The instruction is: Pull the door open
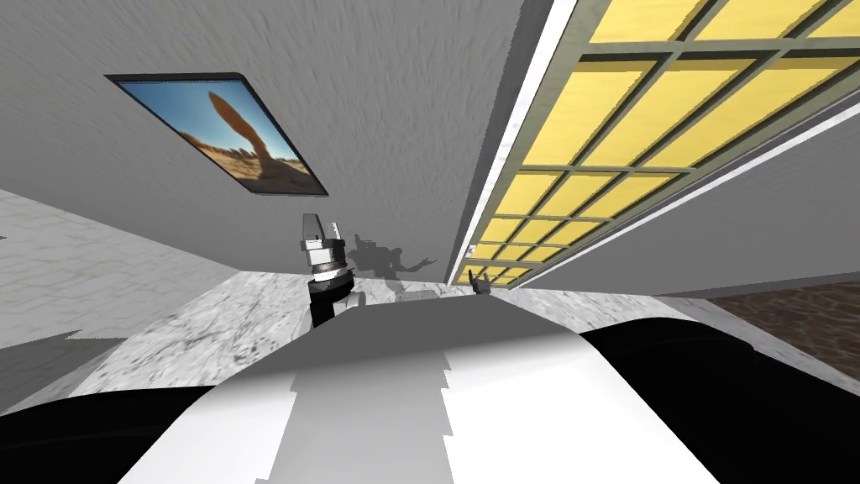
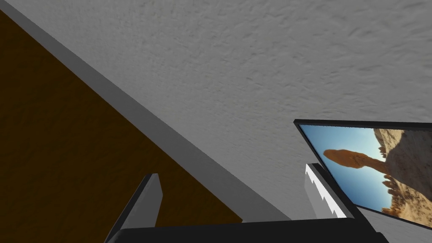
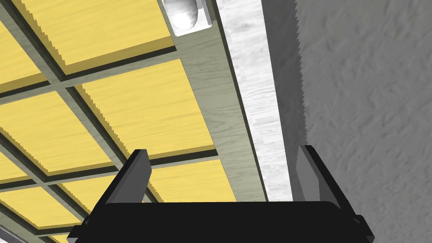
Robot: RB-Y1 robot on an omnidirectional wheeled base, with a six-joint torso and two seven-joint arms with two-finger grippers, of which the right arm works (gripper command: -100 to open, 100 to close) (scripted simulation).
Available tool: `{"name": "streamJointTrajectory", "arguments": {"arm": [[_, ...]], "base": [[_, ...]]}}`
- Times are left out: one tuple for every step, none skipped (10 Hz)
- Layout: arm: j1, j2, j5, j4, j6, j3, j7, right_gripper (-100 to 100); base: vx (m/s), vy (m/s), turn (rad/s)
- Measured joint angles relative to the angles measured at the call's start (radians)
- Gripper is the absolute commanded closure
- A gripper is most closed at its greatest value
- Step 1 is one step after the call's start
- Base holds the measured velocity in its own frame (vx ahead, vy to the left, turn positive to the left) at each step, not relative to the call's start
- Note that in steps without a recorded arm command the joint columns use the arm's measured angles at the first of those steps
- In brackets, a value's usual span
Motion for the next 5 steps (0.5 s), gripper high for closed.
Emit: {"name": "streamJointTrajectory", "arguments": {"arm": [[0.0,-0.001,-0.002,0.015,-0.004,0.001,0.019,-100],[0.0,-0.002,-0.005,0.031,-0.008,0.002,0.036,-100],[-0.006,-0.007,-0.009,0.055,-0.012,0.001,0.057,-100],[-0.004,-0.005,-0.011,0.068,-0.015,0.003,0.079,-100],[-0.003,-0.006,-0.013,0.08,-0.017,0.004,0.098,-100]], "base": [[0.06,-0.061,0.089],[0.081,-0.085,0.129],[0.082,-0.098,0.108],[0.055,-0.073,0.068],[0.058,-0.067,0.095]]}}
